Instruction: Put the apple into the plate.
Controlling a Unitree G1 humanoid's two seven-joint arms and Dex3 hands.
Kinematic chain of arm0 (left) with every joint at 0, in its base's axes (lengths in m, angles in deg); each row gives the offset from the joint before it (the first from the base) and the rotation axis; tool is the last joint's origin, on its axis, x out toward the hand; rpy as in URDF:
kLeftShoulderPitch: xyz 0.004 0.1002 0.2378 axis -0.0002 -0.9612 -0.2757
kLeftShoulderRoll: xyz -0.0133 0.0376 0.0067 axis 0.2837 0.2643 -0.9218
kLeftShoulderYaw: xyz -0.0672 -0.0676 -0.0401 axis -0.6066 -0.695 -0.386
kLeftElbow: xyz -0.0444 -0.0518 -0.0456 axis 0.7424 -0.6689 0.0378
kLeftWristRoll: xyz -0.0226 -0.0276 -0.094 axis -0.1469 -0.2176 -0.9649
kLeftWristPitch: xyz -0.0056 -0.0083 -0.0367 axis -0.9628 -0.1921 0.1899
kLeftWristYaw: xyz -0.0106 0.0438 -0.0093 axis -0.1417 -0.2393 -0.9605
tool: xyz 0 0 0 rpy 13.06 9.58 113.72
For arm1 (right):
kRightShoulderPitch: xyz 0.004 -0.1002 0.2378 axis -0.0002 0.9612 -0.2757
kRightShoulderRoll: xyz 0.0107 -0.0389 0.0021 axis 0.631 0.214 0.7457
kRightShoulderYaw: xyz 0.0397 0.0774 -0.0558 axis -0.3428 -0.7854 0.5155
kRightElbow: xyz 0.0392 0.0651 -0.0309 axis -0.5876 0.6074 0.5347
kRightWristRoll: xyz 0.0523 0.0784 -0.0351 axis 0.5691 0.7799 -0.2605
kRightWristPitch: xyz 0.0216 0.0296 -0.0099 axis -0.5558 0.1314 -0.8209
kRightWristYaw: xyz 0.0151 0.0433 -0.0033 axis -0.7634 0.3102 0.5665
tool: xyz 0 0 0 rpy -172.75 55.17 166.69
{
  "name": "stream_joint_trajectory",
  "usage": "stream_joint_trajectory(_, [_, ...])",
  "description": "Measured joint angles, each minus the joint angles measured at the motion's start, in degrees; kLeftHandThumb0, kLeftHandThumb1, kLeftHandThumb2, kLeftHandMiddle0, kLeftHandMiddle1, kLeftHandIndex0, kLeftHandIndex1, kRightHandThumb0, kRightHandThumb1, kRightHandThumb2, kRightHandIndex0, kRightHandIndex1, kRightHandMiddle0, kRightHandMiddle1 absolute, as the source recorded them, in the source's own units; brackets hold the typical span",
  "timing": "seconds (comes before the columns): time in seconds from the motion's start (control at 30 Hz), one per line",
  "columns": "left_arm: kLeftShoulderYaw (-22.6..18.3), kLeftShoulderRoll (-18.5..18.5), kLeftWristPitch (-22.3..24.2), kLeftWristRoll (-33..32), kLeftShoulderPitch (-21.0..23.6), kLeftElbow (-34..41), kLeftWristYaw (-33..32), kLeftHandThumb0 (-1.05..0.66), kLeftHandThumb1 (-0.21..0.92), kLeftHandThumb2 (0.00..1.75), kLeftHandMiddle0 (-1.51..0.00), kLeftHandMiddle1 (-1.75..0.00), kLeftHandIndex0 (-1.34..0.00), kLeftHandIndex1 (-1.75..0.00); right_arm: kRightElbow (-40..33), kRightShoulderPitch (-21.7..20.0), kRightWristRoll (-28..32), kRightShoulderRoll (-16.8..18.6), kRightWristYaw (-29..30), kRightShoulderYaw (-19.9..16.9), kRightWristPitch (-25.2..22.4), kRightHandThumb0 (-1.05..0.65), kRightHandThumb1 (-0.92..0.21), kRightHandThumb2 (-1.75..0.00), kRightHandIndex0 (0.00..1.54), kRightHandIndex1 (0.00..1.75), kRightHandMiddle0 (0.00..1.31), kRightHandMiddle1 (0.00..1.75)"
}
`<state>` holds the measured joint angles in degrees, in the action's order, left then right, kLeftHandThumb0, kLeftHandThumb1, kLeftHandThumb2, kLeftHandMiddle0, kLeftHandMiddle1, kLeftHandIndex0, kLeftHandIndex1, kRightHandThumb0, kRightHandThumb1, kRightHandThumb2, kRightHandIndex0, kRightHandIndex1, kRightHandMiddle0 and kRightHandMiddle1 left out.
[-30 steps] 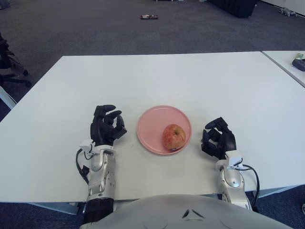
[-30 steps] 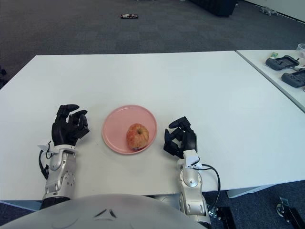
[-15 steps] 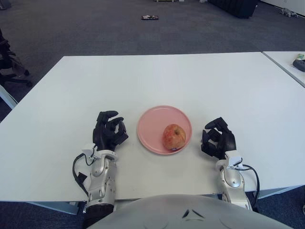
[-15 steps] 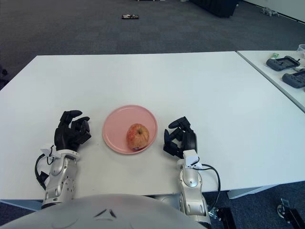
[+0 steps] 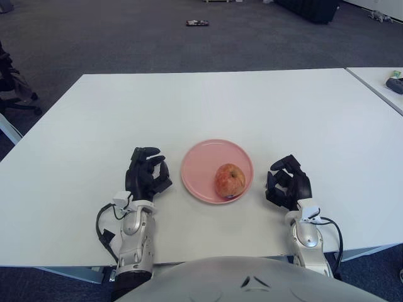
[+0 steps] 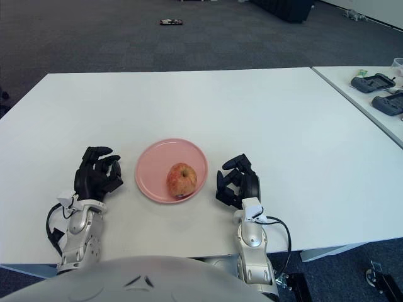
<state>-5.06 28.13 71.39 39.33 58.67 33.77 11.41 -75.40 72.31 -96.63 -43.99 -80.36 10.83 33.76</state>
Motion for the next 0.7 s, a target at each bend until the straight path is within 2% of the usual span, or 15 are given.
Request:
stream_joint_trajectory(0.37, [0.2, 0.0, 1.01, 1.32, -0.43, 0.33, -0.76, -0.01, 0.37, 1.22, -0.54, -1.62, -0.44, -1.75, 0.0, 0.0, -0.01, 0.03, 0.0, 0.07, -0.03, -0.43, -0.48, -1.12, 0.81, 1.57, 0.48, 1.75])
stream_joint_trajectory(0.7, [0.65, 0.0, 0.33, 3.31, -0.53, -0.26, -0.94, -0.01, 0.44, 1.13, -0.52, -1.6, -0.39, -1.75, 0.0, 0.0, -0.06, 0.07, 0.01, 0.17, -0.05, -0.43, -0.48, -1.12, 0.8, 1.56, 0.48, 1.75])
